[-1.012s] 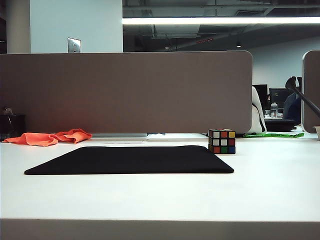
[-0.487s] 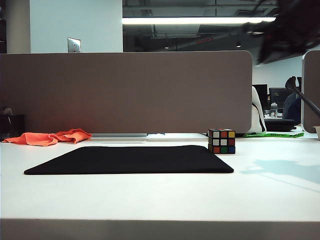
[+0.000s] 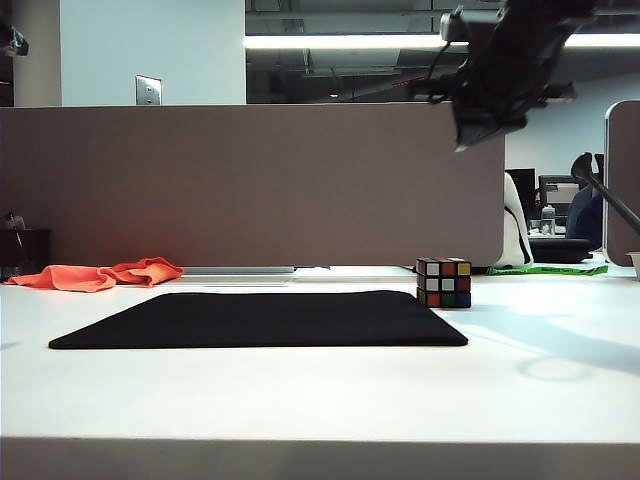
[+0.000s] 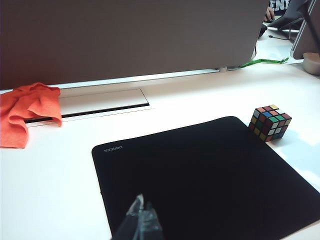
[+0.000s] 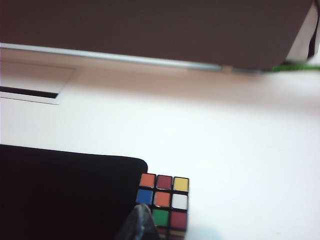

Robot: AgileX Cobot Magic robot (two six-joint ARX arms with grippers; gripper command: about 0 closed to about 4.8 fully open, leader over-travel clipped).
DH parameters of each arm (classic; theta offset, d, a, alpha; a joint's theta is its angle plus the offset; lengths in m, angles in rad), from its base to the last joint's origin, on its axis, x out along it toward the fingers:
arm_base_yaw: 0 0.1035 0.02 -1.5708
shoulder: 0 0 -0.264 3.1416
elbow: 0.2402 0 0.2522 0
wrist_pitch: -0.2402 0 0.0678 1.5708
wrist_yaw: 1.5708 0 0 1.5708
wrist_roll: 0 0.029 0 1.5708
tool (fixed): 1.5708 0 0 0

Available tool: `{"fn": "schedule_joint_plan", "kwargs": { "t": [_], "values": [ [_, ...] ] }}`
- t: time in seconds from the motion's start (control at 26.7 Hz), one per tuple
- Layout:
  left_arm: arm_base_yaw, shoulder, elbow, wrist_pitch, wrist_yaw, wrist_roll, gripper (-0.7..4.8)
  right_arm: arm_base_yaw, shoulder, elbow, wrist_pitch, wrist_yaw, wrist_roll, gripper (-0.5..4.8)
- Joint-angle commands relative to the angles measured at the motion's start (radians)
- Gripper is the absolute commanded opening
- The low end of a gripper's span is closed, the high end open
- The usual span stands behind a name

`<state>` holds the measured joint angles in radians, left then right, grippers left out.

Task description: Pick up the cube on the right side of the mouse pad, then place it in the center of the mouse pad.

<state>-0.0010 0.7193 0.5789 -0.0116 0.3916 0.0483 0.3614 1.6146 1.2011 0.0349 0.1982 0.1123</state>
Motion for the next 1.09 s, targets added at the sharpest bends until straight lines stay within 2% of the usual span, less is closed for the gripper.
{"fn": "schedule_joint_plan", "kwargs": {
  "t": [0.04, 0.11, 0.15, 0.22, 0.37, 0.45, 0.75, 0.9, 1.09],
  "values": [
    [-0.002, 0.007, 0.005, 0.015, 0.005, -0.003, -0.06, 0.000, 0.069, 0.064, -0.072, 0.009, 0.092, 0.72],
    [-0.002, 0.007, 0.005, 0.015, 0.005, -0.003, -0.06, 0.000, 0.109, 0.096, -0.109, 0.004, 0.132, 1.50],
    [-0.002, 0.007, 0.005, 0.016, 0.006, -0.003, -0.06, 0.000, 0.138, 0.113, -0.127, -0.013, 0.159, 2.24],
    [-0.002, 0.007, 0.005, 0.015, 0.005, -0.003, -0.06, 0.000, 0.166, 0.117, -0.129, -0.032, 0.184, 2.85],
    [-0.002, 0.007, 0.005, 0.014, 0.005, -0.003, -0.06, 0.000, 0.189, 0.117, -0.125, -0.040, 0.206, 2.90],
    [-0.002, 0.008, 0.005, 0.014, 0.005, -0.003, -0.06, 0.000, 0.200, 0.117, -0.112, -0.039, 0.205, 3.38],
    [-0.002, 0.008, 0.005, 0.014, 0.006, -0.004, -0.06, 0.000, 0.241, 0.118, -0.064, -0.032, 0.202, 4.25],
    [-0.002, 0.008, 0.005, 0.013, 0.006, -0.004, -0.06, 0.000, 0.258, 0.118, -0.037, 0.005, 0.193, 4.32],
    [-0.002, 0.008, 0.005, 0.013, 0.006, -0.004, -0.06, -0.001, 0.284, 0.118, -0.010, 0.033, 0.118, 4.32]
  ]
}}
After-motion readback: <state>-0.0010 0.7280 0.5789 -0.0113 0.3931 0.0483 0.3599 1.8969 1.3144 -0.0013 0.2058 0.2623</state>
